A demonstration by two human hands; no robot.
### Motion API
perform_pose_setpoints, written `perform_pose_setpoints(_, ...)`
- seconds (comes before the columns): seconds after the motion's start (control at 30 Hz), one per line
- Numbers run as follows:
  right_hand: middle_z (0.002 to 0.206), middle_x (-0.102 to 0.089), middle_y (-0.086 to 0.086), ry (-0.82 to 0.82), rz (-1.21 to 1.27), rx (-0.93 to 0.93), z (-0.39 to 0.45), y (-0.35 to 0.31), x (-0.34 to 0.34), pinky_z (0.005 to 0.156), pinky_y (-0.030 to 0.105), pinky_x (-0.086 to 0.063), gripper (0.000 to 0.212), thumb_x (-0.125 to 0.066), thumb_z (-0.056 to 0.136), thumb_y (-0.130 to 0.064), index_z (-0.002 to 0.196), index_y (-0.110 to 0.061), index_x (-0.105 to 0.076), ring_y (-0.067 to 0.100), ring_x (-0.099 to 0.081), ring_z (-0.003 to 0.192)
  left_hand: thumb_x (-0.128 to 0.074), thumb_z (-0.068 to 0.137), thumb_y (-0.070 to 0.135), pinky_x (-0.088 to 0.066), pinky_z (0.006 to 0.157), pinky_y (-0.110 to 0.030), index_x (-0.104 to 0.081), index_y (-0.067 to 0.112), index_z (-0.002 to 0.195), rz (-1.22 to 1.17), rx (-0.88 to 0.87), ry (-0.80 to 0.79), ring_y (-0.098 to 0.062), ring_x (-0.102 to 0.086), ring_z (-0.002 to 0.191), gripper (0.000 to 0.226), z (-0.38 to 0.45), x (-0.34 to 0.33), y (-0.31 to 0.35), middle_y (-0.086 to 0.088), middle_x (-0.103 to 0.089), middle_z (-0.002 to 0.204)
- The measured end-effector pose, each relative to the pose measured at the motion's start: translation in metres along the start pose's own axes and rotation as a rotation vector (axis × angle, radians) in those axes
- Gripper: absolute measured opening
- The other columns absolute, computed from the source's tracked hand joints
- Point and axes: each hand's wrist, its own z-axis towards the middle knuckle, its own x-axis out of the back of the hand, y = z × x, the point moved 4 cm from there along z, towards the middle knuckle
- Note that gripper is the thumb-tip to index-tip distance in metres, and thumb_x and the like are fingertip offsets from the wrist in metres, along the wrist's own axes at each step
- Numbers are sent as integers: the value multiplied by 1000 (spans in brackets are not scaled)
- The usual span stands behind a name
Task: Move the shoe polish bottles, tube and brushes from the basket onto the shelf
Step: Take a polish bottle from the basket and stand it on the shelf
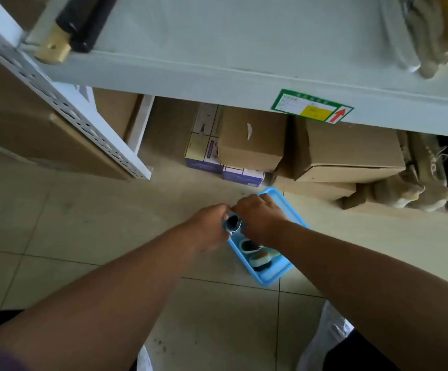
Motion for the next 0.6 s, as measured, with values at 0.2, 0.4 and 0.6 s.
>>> perform_pose_setpoints(0.2, 99, -68, -11, -44, -101, 26, 20, -15, -26, 102, 44, -33, 21, -67, 87, -26, 104, -39, -64, 21, -60, 110, -69, 89, 8, -59, 103, -47, -53, 18, 142, 57, 73, -107, -28, -66, 122, 56, 5, -4, -11, -5, -66, 134)
perform_pose_setpoints(0.4, 106, -71, -6, -20, 75, 44, 10, -20, 19, 90, 36, -48, 12, -63, 95, -29, 107, -32, -68, 21, -63, 104, -78, 90, 15, -55, 107, -35, -49, 23, 159, 92, 43, -91, -25, -60, 139, 76, -4, 22, -11, -4, -57, 158)
perform_pose_setpoints(0.6, 100, -71, -8, 26, 275, 61, -40, -24, 141, 78, 40, -58, 29, -77, 82, -40, 107, -31, -66, 17, -67, 92, -94, 73, 40, -58, 87, -29, -76, 41, 117, -23, -127, -119, -14, -75, 108, 47, -39, 83, 47, 12, -79, 116)
